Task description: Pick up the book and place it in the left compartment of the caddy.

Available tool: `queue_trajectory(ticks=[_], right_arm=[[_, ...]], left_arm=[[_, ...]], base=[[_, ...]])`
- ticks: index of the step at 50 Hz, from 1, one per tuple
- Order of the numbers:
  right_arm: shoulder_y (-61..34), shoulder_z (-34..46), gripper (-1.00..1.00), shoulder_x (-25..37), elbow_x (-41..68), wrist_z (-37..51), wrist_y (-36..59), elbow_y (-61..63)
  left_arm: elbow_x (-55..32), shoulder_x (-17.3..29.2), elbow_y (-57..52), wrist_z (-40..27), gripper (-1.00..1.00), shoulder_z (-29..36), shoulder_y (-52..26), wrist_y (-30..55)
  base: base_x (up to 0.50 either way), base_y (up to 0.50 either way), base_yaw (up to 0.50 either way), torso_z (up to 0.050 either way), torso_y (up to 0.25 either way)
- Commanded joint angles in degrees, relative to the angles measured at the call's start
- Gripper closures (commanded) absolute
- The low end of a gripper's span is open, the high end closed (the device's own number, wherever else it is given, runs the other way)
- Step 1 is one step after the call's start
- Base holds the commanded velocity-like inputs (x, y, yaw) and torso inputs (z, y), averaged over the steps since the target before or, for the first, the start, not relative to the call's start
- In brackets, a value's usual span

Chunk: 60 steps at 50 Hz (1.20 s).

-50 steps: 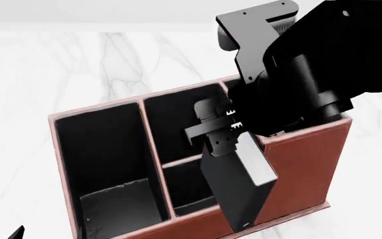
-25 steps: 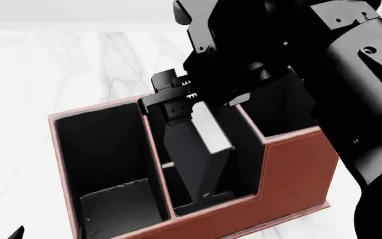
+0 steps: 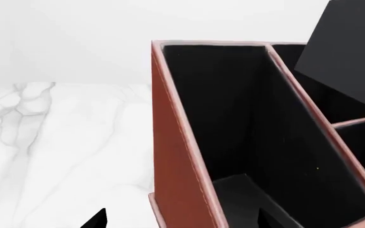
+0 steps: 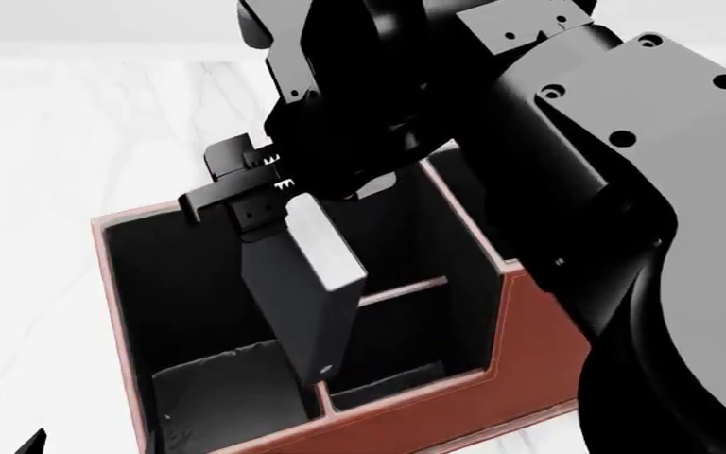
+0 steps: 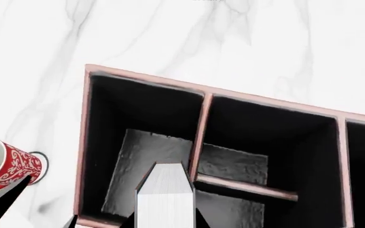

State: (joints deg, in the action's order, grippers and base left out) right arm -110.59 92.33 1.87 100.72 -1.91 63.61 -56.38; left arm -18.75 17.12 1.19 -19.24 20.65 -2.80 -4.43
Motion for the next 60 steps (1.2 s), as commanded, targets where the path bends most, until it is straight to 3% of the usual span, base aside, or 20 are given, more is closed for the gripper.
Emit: queue_trajectory(ticks=[1, 60], right_arm=[[-0.2, -1.1, 1.0, -1.9, 0.0, -1.7, -1.7, 1.9], [10.0, -1.6, 1.0, -1.9, -3.1, 0.0, -15.7, 8.1]], left_arm=[[0.8, -1.0, -0.2, 1.2, -1.0, -1.1, 0.0, 0.2], [-0.6, -0.4, 0.1, 1.1, -1.0, -0.4, -0.4, -0.2]], base=[[0.0, 0.0, 0.0, 0.0, 0.0], [0.0, 0.0, 0.0, 0.0, 0.001]])
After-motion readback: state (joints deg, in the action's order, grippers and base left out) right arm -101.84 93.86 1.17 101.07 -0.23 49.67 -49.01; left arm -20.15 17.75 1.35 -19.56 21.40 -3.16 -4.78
